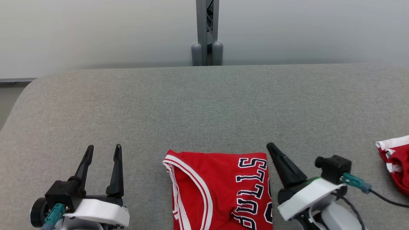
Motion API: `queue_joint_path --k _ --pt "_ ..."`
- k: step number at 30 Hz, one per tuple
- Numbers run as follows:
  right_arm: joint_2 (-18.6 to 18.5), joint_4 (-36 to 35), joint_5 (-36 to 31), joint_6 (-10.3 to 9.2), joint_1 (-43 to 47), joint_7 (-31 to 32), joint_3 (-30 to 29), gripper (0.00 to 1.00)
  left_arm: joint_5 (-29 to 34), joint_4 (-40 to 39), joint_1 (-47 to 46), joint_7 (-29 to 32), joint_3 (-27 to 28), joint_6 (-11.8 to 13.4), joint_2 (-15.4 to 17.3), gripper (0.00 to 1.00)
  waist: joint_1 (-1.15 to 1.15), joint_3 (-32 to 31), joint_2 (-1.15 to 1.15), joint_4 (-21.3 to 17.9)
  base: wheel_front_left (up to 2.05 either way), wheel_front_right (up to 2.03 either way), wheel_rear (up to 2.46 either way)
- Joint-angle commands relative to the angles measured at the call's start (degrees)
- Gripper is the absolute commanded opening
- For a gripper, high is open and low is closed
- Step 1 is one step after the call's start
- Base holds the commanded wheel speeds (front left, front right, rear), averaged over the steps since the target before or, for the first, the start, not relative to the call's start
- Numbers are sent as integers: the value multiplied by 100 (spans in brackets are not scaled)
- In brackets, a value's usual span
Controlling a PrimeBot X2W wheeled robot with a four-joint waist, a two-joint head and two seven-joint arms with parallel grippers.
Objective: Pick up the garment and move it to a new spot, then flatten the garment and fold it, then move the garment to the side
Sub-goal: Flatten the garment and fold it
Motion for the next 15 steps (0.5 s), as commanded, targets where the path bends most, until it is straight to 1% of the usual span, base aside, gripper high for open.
queue_joint_path --k 1,6,7,8,10,11,12,13,14,15 --pt "-55 -133 -141 0 120 36 -204 0 43 -34 10 6 13 28 25 100 0 -29 0 -78 0 0 0" --pt "-30 -925 -876 0 563 327 -1337 0 69 -113 -29 29 27 74 89 100 0 -52 0 -206 0 0 0" --pt "-4 -1101 -1042 0 661 411 -1553 5 73 -132 -33 33 33 77 99 100 0 -56 0 -224 0 0 0" --pt "26 -1285 -1199 0 744 486 -1732 16 78 -148 -34 34 35 87 110 100 0 -59 0 -241 0 0 0" --pt "117 -1621 -1450 0 917 667 -2063 42 90 -179 -38 35 50 107 142 100 0 -58 0 -270 0 0 0" --pt "154 -1785 -1567 0 999 752 -2206 64 95 -197 -38 34 59 110 157 100 0 -59 0 -285 0 0 0" --pt "190 -1931 -1677 0 1080 834 -2337 93 97 -213 -35 34 67 119 168 100 0 -63 0 -296 0 0 0" --pt "242 -2074 -1758 0 1159 903 -2441 100 101 -224 -28 35 71 125 178 100 0 -70 0 -309 0 0 0" --pt "242 -2074 -1758 0 1159 903 -2441 100 101 -224 -28 35 71 125 178 100 0 -70 0 -309 0 0 0" --pt "334 -2434 -2005 0 1369 1078 -2694 100 106 -261 14 30 101 165 204 100 0 -102 0 -337 0 0 0"
